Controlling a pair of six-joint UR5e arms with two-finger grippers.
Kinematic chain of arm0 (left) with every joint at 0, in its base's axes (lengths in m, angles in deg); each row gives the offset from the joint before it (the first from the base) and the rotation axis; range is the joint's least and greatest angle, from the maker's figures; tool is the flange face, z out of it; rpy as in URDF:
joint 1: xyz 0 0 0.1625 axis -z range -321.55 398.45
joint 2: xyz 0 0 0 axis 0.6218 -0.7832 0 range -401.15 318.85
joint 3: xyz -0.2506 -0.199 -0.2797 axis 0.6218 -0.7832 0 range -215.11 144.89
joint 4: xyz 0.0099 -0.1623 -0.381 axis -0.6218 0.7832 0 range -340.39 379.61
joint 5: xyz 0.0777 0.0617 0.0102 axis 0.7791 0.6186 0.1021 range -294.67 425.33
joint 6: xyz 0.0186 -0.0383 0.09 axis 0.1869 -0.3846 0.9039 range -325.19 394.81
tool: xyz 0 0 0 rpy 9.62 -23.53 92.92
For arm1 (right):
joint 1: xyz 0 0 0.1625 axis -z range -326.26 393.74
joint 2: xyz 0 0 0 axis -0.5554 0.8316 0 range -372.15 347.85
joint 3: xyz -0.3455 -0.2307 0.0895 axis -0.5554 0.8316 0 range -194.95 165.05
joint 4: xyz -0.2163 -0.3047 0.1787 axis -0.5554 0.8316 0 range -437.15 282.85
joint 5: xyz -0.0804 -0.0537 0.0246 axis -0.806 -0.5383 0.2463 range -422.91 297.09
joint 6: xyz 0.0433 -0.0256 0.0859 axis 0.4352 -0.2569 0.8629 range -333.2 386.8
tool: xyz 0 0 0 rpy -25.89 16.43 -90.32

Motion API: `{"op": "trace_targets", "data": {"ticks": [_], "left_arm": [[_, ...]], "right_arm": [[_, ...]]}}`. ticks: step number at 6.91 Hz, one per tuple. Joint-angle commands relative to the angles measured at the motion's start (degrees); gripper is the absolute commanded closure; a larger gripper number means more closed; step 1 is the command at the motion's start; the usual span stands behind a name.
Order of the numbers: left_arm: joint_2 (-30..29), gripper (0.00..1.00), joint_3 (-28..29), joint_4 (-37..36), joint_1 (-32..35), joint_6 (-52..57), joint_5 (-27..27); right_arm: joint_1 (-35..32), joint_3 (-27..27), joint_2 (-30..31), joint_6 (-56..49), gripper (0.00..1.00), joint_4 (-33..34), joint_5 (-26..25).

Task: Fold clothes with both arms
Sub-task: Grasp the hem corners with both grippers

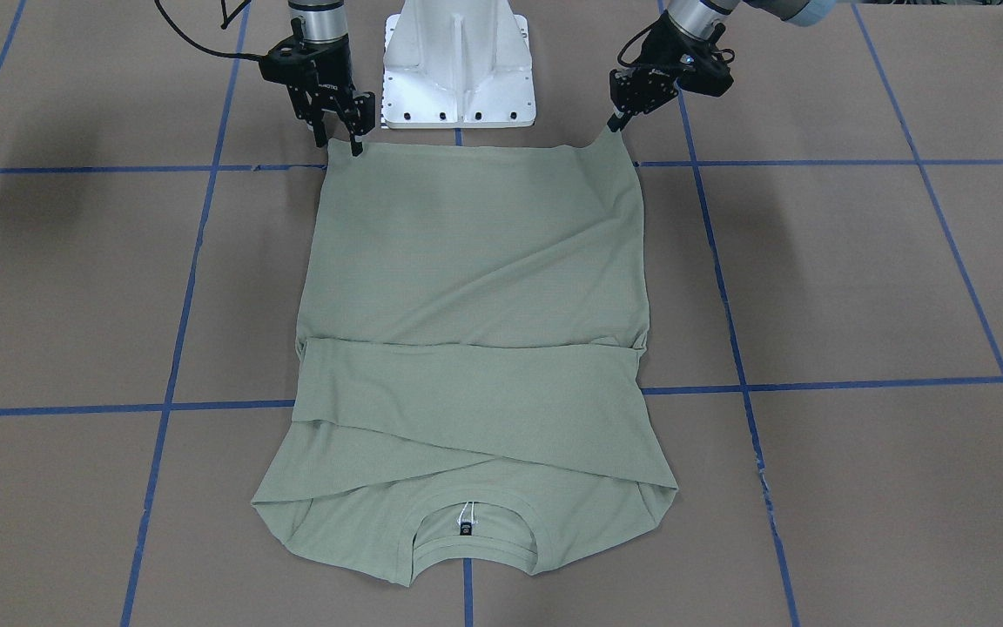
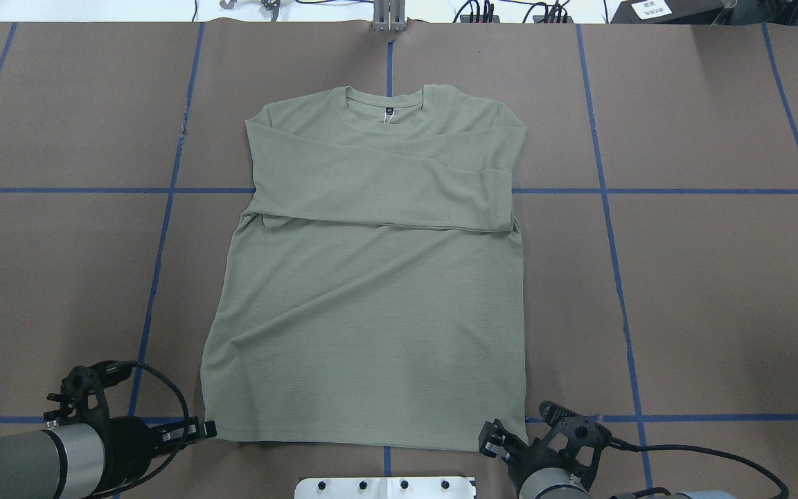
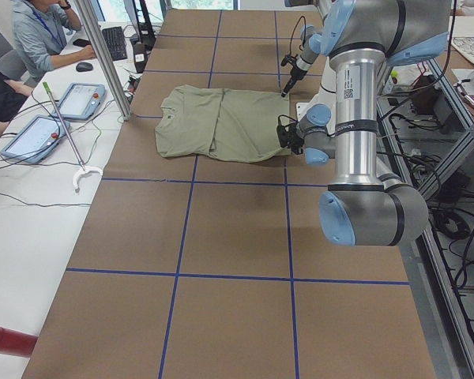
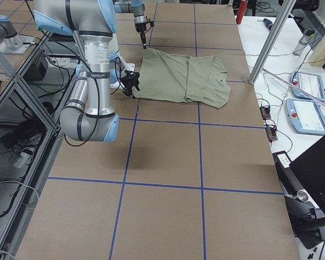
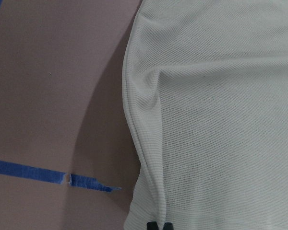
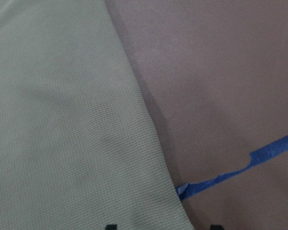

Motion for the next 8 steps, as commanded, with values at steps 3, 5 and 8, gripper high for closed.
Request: {"op": "trace_targets", "data": {"ticks": [3,5,8], "left_arm": [[0.0,1.00,0.0,0.1,-0.1,0.0,0.1],[0.1,1.00,-2.1,-0.2,0.0,0.0,-0.2],[1.4,1.00,-28.0,-23.2,0.3,0.0,-9.1]], "right_arm": [[0.1,0.0,0.0,-0.1,1.00,0.0,-0.9],[-0.7,-3.8,1.6,-0.5,1.00,1.0,-0.9],[0.1,-32.4,-0.4,-0.9,1.00,30.5,4.7]]}}
